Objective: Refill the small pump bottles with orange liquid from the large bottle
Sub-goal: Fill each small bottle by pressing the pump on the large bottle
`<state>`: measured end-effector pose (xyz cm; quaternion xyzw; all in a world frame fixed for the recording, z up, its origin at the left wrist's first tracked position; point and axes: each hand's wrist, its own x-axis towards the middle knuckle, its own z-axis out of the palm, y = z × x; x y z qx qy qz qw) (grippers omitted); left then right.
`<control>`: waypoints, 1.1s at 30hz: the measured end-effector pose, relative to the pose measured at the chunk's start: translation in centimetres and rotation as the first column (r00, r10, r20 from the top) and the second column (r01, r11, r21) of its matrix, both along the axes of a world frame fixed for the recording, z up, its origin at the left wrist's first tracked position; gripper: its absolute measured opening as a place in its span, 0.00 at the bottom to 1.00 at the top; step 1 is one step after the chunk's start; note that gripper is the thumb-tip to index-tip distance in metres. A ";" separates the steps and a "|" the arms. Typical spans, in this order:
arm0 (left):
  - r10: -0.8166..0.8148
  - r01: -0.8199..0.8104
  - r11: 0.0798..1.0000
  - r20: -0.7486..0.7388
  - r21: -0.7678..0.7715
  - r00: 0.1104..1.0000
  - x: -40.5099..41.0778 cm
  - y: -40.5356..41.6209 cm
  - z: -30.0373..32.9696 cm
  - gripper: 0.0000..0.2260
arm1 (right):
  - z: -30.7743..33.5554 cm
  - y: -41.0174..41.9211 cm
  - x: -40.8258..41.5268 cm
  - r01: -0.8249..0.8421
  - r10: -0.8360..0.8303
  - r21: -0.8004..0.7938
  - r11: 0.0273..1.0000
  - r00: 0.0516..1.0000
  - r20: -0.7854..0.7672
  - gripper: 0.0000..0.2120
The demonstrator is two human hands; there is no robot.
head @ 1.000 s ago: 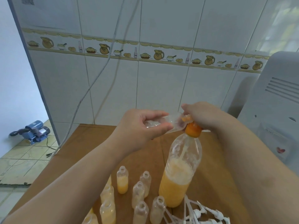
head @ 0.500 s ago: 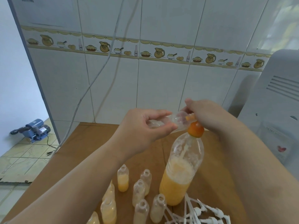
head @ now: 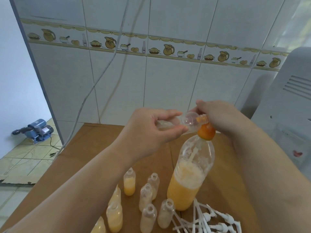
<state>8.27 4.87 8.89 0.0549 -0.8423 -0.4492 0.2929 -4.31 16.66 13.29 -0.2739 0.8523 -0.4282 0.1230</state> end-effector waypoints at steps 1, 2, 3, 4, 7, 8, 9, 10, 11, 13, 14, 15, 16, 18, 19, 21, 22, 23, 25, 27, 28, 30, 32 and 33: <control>0.006 -0.006 1.000 -0.007 -0.004 1.000 -0.1 -0.1 0.0 0.18 | -0.1 0.0 0.0 0.025 -0.025 0.008 1.000 0.999 -0.023 0.21; 0.011 -0.011 1.000 -0.006 -0.001 1.000 -0.2 -0.1 -0.2 0.17 | -0.3 -0.2 -0.1 0.055 -0.054 0.010 0.998 0.998 -0.032 0.22; 0.015 -0.015 1.000 -0.001 0.003 1.000 -0.3 -0.2 -0.3 0.16 | -0.4 -0.4 -0.3 0.083 -0.083 0.006 0.997 0.996 -0.036 0.22; 0.018 -0.018 1.000 0.007 0.006 1.000 -0.5 -0.3 -0.5 0.17 | -0.4 -0.6 -0.4 0.099 -0.098 0.014 0.995 0.994 -0.041 0.22; 0.011 -0.011 1.000 0.041 0.021 0.999 -0.7 -0.4 -0.9 0.19 | -0.7 -1.1 -0.5 0.093 -0.092 0.019 0.996 0.995 -0.022 0.21; 0.013 -0.014 0.999 0.047 0.031 0.999 -0.7 -0.4 -0.9 0.18 | -0.6 -1.0 -0.3 0.088 -0.088 -0.002 0.996 0.996 0.017 0.20; 0.019 -0.021 0.999 0.049 0.036 0.999 -0.7 -0.4 -0.8 0.17 | -0.5 -0.9 -0.2 0.076 -0.075 -0.004 0.997 0.997 0.030 0.19; 0.025 -0.027 0.999 0.047 0.031 0.999 -0.6 -0.4 -0.6 0.16 | -0.4 -0.7 -0.2 0.060 -0.061 0.018 0.998 0.998 0.022 0.19; 0.027 -0.028 0.999 0.038 0.016 0.999 -0.5 -0.3 -0.3 0.16 | -0.2 -0.5 -0.2 0.055 -0.055 0.036 0.998 0.998 0.006 0.20; 0.029 -0.029 0.999 0.004 -0.031 1.000 -0.3 -0.3 0.1 0.16 | 0.0 -0.4 -0.3 0.056 -0.055 0.025 0.998 0.998 -0.028 0.21; 0.032 -0.033 0.998 -0.009 -0.051 0.999 -0.2 -0.2 0.2 0.17 | 0.1 -0.4 -0.3 0.057 -0.056 0.014 0.998 0.998 -0.035 0.21; 0.035 -0.036 0.998 -0.013 -0.060 0.999 -0.2 -0.3 0.1 0.18 | 0.1 -0.4 -0.3 0.053 -0.053 -0.003 0.999 0.998 -0.016 0.21; 0.035 -0.036 0.998 -0.007 -0.056 0.999 -0.4 -0.3 0.0 0.19 | 0.1 -0.5 -0.1 0.051 -0.050 -0.034 0.998 0.998 0.026 0.19; 0.030 -0.029 0.999 0.026 -0.023 0.999 -0.7 -0.5 -0.5 0.19 | -0.1 -0.7 0.1 0.041 -0.034 -0.070 0.997 0.994 0.102 0.17; 0.023 -0.022 1.000 0.048 -0.008 0.999 -0.8 -0.5 -0.7 0.20 | -0.3 -0.7 0.1 0.041 -0.034 -0.055 0.998 0.993 0.115 0.17; 0.010 -0.010 1.000 0.073 -0.001 0.997 -0.7 -0.5 -0.9 0.21 | -0.5 -0.6 0.0 0.044 -0.042 -0.017 0.999 0.995 0.094 0.18; 0.006 -0.005 1.000 0.074 -0.005 0.997 -0.7 -0.5 -0.9 0.21 | -0.4 -0.5 0.1 0.055 -0.054 -0.001 0.999 0.996 0.072 0.18; 0.004 -0.003 1.000 0.069 -0.008 0.998 -0.7 -0.5 -0.7 0.22 | -0.2 -0.5 0.1 0.062 -0.062 0.002 0.998 0.997 0.053 0.16; 0.005 -0.004 1.000 0.044 -0.012 0.999 -0.5 -0.4 -0.4 0.22 | 0.3 -0.3 0.3 0.055 -0.052 -0.045 0.997 0.997 0.049 0.14; 0.005 -0.005 1.000 0.011 -0.024 1.000 -0.4 -0.3 -0.3 0.21 | 0.4 -0.2 0.2 0.042 -0.037 -0.090 0.995 0.998 0.056 0.15; 0.006 -0.006 0.999 -0.002 -0.032 1.000 -0.4 -0.3 -0.2 0.21 | 0.3 -0.3 0.0 0.040 -0.036 -0.090 0.995 0.998 0.047 0.16; 0.012 -0.013 0.999 -0.010 -0.048 1.000 -0.5 -0.3 -0.4 0.21 | -0.3 -0.5 -0.4 0.055 -0.055 -0.044 0.997 0.998 0.006 0.17; 0.022 -0.022 0.998 0.002 -0.062 1.000 -0.9 -0.3 -0.8 0.20 | -0.8 -0.7 -0.8 0.085 -0.086 -0.034 0.996 0.996 -0.023 0.17; 0.023 -0.022 0.998 0.013 -0.061 1.000 -1.0 -0.3 -0.9 0.20 | -1.0 -0.8 -0.8 0.092 -0.093 -0.029 0.995 0.996 -0.018 0.18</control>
